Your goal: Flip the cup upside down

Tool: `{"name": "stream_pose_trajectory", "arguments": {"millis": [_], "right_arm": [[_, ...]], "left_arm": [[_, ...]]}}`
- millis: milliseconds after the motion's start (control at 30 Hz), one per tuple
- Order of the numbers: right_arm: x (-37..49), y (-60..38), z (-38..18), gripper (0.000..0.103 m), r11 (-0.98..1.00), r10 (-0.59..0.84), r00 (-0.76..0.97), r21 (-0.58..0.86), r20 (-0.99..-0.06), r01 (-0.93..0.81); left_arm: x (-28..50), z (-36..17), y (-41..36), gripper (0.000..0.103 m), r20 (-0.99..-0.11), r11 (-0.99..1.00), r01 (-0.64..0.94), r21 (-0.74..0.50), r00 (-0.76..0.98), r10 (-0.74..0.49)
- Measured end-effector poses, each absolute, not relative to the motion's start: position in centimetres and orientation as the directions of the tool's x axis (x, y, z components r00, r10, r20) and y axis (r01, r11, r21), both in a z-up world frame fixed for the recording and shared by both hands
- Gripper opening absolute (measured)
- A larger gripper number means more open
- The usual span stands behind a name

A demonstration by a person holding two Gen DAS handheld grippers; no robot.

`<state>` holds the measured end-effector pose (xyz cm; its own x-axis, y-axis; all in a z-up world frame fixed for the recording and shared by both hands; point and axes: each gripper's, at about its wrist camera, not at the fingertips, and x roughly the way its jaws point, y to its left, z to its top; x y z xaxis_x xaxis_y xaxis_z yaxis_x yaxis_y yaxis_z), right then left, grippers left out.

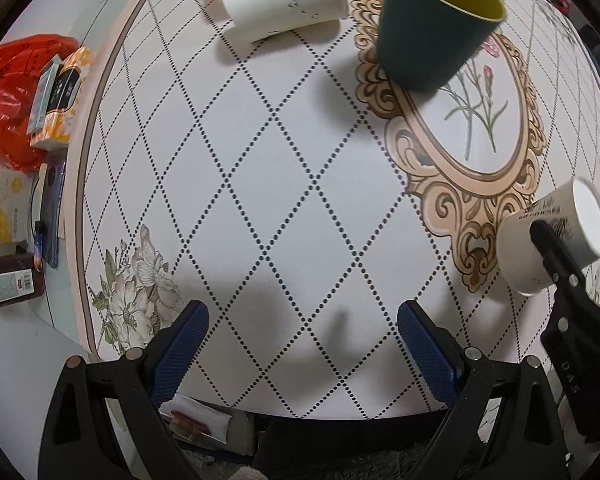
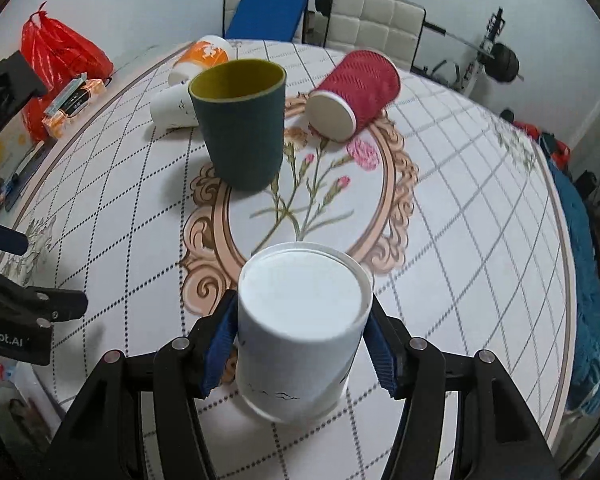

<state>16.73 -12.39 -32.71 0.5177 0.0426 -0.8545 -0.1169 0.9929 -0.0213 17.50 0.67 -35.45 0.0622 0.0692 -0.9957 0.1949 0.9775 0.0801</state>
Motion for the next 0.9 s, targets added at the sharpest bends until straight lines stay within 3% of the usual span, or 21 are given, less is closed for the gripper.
{"name": "stream_pose_trajectory", "arguments": {"millis": [267,300,367,533,900], "right_arm": [[15.1,-13.0,-33.9,0.064,0.996,0.027,0.466,-0.014,-0.885,-0.085],[14.9,-13.1,-33.8,0.066,0.997,0.03,0.458,-0.005,-0.889,-0.075],[14.5,-13.4,-33.4,0.084,0.999,0.031,0.445,0.009,-0.895,-0.052],[12.3,-15.1,-30.9,0.096,0.996,0.044,0.424,0.071,-0.905,0.047],[5.1,-19.6,-22.9,0.096,0.936,-0.115,0.409,0.039,-0.905,0.349]], "left_arm": [[16.4,-35.4,0.7,0.097,-0.994,0.971,0.226,0.075,0.1,0.053],[16.3,-35.2,0.7,0.097,-0.992,0.971,0.228,0.079,0.111,0.055],[15.7,-34.2,-0.1,0.097,-0.99,0.969,0.233,0.078,0.13,0.049],[14.3,-31.7,-1.1,0.099,-0.982,0.962,0.26,0.086,0.188,0.037],[9.7,-23.2,-1.8,0.099,-0.939,0.957,0.287,0.051,0.341,-0.053]]}}
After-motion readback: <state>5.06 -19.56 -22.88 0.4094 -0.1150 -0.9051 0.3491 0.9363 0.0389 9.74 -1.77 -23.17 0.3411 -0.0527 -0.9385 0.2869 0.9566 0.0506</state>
